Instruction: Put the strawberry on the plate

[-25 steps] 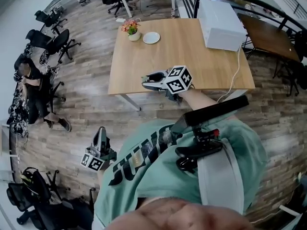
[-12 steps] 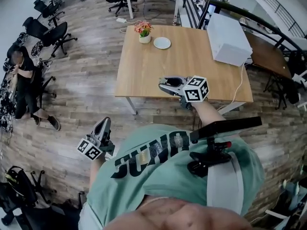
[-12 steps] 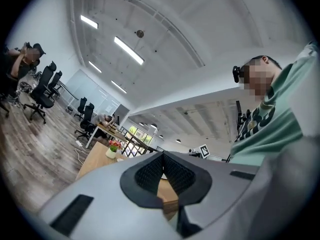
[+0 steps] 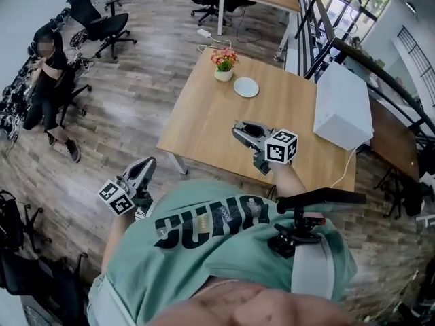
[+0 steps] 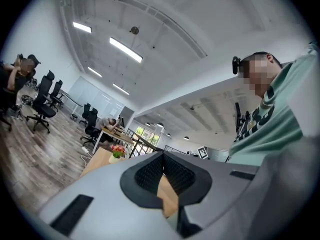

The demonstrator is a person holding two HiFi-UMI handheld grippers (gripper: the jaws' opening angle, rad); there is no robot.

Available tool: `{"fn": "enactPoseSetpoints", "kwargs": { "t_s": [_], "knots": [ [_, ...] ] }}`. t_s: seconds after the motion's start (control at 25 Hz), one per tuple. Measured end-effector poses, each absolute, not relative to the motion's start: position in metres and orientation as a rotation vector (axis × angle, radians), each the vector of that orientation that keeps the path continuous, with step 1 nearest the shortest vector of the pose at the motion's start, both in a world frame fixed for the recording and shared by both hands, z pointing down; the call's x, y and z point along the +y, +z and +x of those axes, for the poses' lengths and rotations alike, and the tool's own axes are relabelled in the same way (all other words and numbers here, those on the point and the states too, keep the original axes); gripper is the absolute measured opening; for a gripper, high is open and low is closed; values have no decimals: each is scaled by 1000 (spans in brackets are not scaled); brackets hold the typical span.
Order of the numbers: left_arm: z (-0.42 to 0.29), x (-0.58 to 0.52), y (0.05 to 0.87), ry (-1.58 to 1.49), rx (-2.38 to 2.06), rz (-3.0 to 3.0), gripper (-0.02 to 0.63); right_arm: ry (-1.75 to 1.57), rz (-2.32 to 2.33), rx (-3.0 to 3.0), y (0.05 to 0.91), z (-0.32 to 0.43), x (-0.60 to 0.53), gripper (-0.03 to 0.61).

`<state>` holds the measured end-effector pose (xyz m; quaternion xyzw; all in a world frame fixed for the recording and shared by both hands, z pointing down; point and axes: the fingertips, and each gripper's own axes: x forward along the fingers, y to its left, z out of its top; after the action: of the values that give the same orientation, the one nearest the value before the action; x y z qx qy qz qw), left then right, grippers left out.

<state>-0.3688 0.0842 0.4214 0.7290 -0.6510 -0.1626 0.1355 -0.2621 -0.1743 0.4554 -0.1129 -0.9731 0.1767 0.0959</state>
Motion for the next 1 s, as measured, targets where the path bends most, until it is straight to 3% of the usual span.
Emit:
{"fn": "enactPoseSetpoints", "kwargs": {
  "t_s": [0.52, 1.0],
  "knots": [
    [-337, -82, 413, -350, -1868, 2056, 2, 612, -463, -2912, 464, -258, -320, 153],
    [-380, -155, 449, -331, -1577, 2196, 2, 700, -149, -2893, 511, -257, -363, 153]
  ]
}}
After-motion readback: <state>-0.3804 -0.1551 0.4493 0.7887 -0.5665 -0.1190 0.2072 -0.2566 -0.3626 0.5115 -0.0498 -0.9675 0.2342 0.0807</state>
